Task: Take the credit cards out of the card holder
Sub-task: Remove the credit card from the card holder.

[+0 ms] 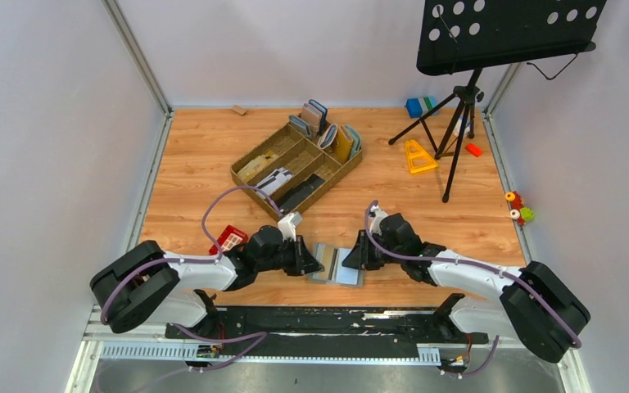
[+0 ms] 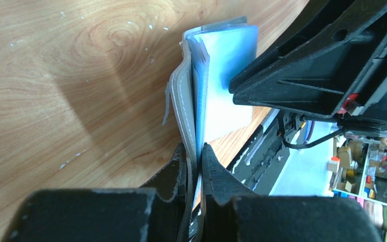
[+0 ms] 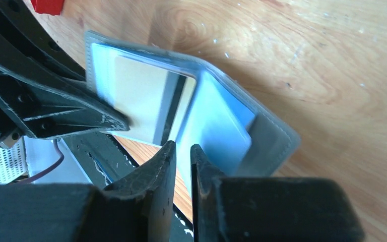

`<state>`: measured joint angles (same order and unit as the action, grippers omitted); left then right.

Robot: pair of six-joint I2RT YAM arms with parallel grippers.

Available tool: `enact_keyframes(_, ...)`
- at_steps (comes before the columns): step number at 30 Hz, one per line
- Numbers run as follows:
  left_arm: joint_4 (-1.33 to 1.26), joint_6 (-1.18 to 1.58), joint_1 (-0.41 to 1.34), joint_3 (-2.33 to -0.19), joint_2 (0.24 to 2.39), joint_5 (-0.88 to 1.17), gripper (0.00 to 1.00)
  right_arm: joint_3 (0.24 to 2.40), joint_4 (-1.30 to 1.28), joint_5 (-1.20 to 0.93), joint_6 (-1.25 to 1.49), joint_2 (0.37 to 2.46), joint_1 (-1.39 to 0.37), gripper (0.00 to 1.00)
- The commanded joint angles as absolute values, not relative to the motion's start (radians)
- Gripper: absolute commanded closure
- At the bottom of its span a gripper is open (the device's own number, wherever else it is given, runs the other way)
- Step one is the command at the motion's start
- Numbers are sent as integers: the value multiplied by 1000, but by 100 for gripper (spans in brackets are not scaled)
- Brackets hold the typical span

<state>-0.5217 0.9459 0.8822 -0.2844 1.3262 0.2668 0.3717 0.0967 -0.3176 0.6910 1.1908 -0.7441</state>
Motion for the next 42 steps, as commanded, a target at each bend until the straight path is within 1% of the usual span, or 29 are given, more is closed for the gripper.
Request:
enact_keyframes(1,-578,959,879,-272,1268,236,100,335,184,-411,743,1148,-699,81)
enact_keyframes(4,-578,978,871,-267,1201,237,100,328,224,-463,763,1143,-680,79)
enact_keyframes(8,-570,999,850,-259,1121,253,100,291,345,-550,822,1137,-642,75)
enact_keyframes(12,-597,1029,838,-258,1099,298,100,287,416,-593,838,1126,-631,70)
enact_keyframes(14,-644,1051,836,-257,1111,331,100,294,434,-605,842,1112,-630,68)
enact_keyframes(18,-740,1091,831,-256,1144,386,100,303,450,-611,857,1066,-630,67)
enact_keyframes(23,-909,1139,827,-236,1190,424,100,319,365,-591,848,1044,-627,67)
enact_keyframes(27,-1062,1191,826,-219,1239,452,100,305,328,-561,865,1033,-609,64)
enact_keyframes(31,-1155,1229,824,-218,1291,482,100,270,423,-593,913,1039,-589,61)
enact_keyframes(36,-1262,1265,824,-214,1353,504,100,243,635,-666,1000,1095,-579,61)
enact_keyframes(39,-1292,1275,822,-209,1380,507,100,227,723,-686,1043,1112,-572,65)
enact_keyframes(42,-1317,1285,814,-199,1392,507,100,211,758,-687,1065,1090,-564,70)
